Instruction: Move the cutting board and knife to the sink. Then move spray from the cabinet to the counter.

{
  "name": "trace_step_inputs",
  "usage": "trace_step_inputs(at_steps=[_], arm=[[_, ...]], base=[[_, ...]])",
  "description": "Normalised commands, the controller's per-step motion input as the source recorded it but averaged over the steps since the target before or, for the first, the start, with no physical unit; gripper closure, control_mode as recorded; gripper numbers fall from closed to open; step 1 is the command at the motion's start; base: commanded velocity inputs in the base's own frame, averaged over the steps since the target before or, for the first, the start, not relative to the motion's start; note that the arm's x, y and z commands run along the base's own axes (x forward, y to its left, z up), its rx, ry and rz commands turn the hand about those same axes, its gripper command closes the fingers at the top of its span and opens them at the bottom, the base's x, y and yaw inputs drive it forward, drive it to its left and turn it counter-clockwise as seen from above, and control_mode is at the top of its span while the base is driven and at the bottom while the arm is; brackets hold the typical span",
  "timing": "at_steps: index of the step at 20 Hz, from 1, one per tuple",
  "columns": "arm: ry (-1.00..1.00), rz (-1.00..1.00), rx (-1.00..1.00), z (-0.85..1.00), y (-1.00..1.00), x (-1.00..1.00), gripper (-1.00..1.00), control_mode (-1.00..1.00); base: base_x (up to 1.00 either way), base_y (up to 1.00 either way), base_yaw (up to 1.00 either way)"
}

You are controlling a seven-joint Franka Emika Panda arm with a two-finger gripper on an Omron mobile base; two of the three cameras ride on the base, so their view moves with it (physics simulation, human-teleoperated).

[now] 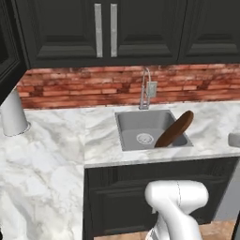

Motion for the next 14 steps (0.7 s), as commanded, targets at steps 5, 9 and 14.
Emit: trace_step_inputs(at_steps=[5,9,14], arm=[[0.00,0.00,0.00,0.00,0.00,0.00,-1.00,1.00],[0.00,0.00,0.00,0.00,0.00,0.00,-1.00,1.00],[0.00,0.00,0.00,0.00,0.00,0.00,-1.00,1.00]], base=[[-0.92,-0.14,0.00],[-0.80,-0.16,0.00],[-0.36,-0.15,0.20]])
